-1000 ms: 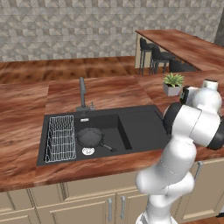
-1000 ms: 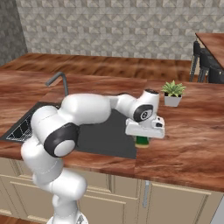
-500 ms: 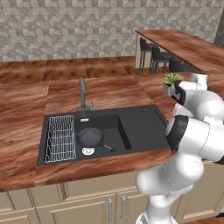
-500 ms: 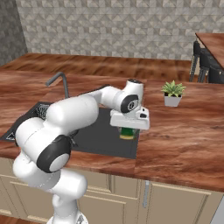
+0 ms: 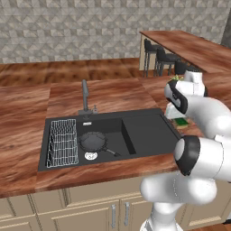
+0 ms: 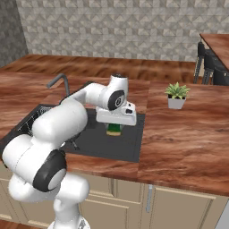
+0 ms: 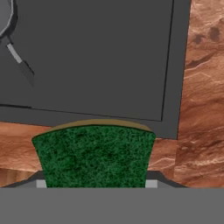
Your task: Pick the pan and sponge and place them into the sink. Then turn on the water.
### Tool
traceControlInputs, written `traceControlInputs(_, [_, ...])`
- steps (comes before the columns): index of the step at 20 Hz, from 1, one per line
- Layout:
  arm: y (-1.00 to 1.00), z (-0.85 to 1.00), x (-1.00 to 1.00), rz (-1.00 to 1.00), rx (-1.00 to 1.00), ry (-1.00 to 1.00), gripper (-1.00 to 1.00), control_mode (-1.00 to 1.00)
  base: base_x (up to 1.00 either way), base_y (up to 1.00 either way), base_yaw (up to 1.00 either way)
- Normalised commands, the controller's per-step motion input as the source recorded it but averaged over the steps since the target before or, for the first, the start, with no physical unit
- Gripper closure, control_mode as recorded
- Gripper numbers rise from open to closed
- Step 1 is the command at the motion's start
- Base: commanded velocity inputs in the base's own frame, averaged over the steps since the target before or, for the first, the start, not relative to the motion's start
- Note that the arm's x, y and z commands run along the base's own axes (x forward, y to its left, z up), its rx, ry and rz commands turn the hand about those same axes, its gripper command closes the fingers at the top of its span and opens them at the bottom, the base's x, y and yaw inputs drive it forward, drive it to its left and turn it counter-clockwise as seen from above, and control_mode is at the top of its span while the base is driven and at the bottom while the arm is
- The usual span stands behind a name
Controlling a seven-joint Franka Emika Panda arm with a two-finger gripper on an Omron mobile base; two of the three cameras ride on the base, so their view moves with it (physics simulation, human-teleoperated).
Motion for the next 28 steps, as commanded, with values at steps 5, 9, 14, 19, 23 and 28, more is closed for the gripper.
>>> traceControlInputs(5, [0.62,0.19,0.00,0.00,0.00,-0.09,1.00,-1.00,0.00,0.00,0.00])
traceControlInputs(9, [0.62,0.12,0.00,0.00,0.01,-0.08,1.00,-1.00,0.00,0.00,0.00])
traceControlInputs(14, [0.61,0.04,0.00,0.00,0.03,-0.07,1.00,-1.00,0.00,0.00,0.00])
traceControlInputs(19, [0.59,0.01,0.00,0.00,0.04,-0.06,1.00,-1.00,0.00,0.00,0.00])
traceControlInputs(23, [0.58,0.01,0.00,0.00,0.04,-0.05,1.00,-1.00,0.00,0.00,0.00])
traceControlInputs(28, [0.58,0.02,0.01,0.00,0.04,-0.05,1.00,-1.00,0.00,0.00,0.00])
